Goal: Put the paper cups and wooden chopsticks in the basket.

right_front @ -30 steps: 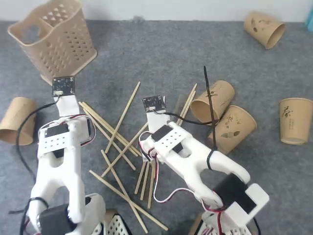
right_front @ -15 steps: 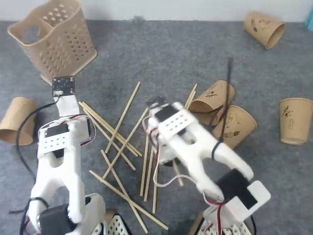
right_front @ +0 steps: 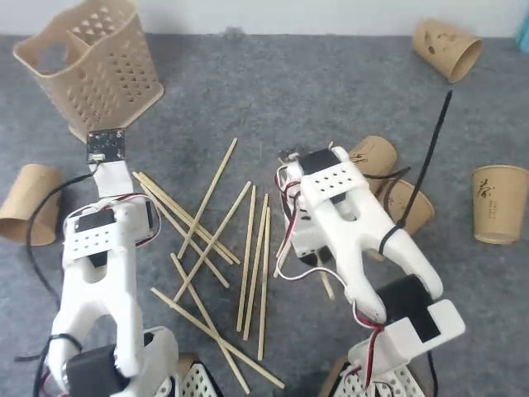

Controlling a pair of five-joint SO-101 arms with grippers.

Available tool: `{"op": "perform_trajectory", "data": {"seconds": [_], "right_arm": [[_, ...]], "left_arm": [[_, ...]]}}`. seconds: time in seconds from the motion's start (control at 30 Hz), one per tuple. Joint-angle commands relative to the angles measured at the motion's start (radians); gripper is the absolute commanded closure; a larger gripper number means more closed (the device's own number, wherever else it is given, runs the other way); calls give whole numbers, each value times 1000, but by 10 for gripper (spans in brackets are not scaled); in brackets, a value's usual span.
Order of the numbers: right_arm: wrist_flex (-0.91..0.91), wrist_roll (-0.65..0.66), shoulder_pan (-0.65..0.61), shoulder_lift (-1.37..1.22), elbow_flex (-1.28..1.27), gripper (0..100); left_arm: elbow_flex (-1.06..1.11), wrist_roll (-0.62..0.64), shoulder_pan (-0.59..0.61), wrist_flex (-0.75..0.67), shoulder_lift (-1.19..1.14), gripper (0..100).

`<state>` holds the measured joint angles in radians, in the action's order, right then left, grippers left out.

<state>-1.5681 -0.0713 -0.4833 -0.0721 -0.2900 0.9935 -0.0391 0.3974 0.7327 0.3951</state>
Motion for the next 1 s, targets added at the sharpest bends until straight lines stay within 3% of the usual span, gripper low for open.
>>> {"op": "perform_trajectory", "data": {"seconds": [0.0,0.07,0.17,0.47,0.67,0.97], "right_arm": [[24,12,24,12,15,900],[22,12,24,15,15,893],[33,12,25,21,20,996],[45,12,27,18,15,978],[117,20,105,8,-28,818],[377,21,180,8,-244,905]], "left_arm": [[-41,2,6,-9,5,988],[-41,2,6,-9,5,988],[-41,2,6,-9,5,988],[-41,2,6,-11,5,988],[-41,2,3,-14,5,988],[-41,2,2,-14,5,988]]}}
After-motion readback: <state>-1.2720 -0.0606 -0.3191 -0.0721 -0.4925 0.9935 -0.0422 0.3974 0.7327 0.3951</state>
